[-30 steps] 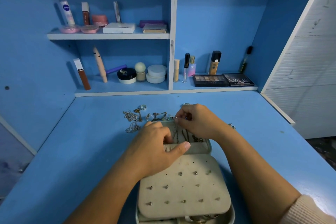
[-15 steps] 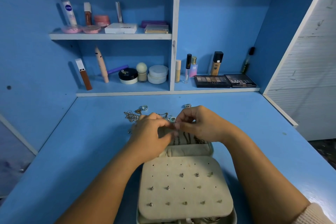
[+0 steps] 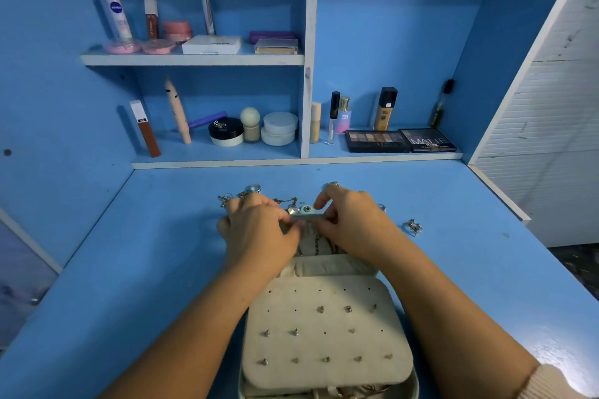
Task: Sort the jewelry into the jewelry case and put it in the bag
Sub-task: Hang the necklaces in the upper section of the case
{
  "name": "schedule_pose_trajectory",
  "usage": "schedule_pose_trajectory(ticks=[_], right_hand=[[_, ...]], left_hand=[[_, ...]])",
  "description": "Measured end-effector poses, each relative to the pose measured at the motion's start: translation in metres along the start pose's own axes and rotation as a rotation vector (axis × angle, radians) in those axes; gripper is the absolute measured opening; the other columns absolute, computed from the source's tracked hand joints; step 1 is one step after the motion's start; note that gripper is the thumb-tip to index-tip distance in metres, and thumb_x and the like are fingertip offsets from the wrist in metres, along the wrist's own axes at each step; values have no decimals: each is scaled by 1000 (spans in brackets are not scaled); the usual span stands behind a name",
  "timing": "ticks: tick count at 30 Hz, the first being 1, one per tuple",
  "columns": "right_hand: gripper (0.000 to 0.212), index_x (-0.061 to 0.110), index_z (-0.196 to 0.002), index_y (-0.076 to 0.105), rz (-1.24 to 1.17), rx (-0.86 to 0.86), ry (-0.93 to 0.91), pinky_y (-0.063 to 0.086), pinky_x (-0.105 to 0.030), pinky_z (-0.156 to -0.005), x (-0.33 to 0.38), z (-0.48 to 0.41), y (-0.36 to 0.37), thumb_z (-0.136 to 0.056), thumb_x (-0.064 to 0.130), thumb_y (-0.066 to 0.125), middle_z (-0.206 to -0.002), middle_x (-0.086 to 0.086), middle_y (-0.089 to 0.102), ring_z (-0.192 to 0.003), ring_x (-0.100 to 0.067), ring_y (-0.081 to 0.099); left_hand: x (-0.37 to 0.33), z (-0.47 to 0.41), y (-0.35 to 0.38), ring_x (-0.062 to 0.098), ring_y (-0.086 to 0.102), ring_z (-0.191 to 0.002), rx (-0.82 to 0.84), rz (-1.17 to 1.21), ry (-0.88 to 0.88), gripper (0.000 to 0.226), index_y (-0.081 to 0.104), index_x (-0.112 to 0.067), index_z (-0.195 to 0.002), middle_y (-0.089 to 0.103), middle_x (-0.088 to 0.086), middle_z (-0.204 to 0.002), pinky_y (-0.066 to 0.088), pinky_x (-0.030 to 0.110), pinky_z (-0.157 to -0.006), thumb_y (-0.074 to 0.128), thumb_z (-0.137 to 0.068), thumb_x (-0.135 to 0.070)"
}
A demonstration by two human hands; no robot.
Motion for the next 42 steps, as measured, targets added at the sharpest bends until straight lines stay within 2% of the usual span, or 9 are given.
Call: schedule_pose_trajectory(ticks=[4,11,17,22,26,28,33,36,42], right_hand=[[10,23,-88,54,125,-48,-4,53,-37,-67,2,-1,4,-86,28,62,-83,-1,64,-79,-23,60],[12,19,-94,58,207,-83,23,52,-35,-67,6,-3,7,-89,29,57,-88,-5,64,-81,-27,59],[5,20,-81,61,95,-83,23,54,-35,-68,2,-3,3,-81,20,66,-78,-1,65,-76,-18,60],[4,19,-84,71,57,109,-49,41,-7,-59,2,0,-5,-81,20,68,-79,9,62,-68,1,53],[9,21,-89,70,87,106,-71,31,-7,-56,5,3,-11,-83,19,63,-89,9,48,-68,2,47],[15,23,-94,70,108,184,-49,33,-11,-56,5,6,-13,-85,18,59,-89,10,53,-69,0,49],[28,27,-110,67,174,308,-56,48,-23,-75,12,24,-6,-88,23,50,-96,11,49,-87,-10,54],[32,28,-115,65,169,283,-120,40,-25,-91,15,40,-4,-88,24,49,-103,7,42,-101,-11,48],[29,25,-113,64,76,197,-162,32,-11,-81,9,54,-6,-87,21,55,-110,8,47,-91,3,42]], left_hand=[[-6,1,-3,20,32,-114,-59,-142,19,24,70,-36,-89,49,-13,-114,27,39,-89,63,-81,-57],[-6,-2,-4,20,34,-114,-64,-110,17,16,60,-36,-80,49,-13,-112,27,38,-87,68,-80,-50],[0,-3,-2,19,30,-117,15,52,-29,16,63,-38,-80,42,-17,-107,21,33,-85,73,-75,-51],[2,3,-3,18,22,-126,143,30,55,16,70,-40,-85,42,-15,-131,21,37,-97,71,-76,-53],[3,12,-11,16,14,-132,218,22,74,16,69,-43,-93,34,-15,-143,17,39,-105,65,-82,-53],[2,19,-15,16,11,-133,225,4,110,20,65,-43,-101,30,-13,-145,15,38,-107,59,-85,-53],[-4,36,-13,13,6,-133,260,-72,179,31,57,-39,-115,26,-12,-145,14,38,-110,48,-89,-52],[-6,43,-16,10,7,-131,248,-39,197,29,63,-37,-107,28,-14,-141,14,37,-110,46,-91,-55],[-5,48,-17,12,8,-132,220,-40,175,32,57,-39,-103,28,-14,-142,14,39,-110,43,-88,-63]])
Point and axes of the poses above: each hand's wrist, its own z-axis away from the middle knuckle, its own y-axis out of the palm, x = y × z, the point moved 6 cm from there along -z, towards the middle knuckle
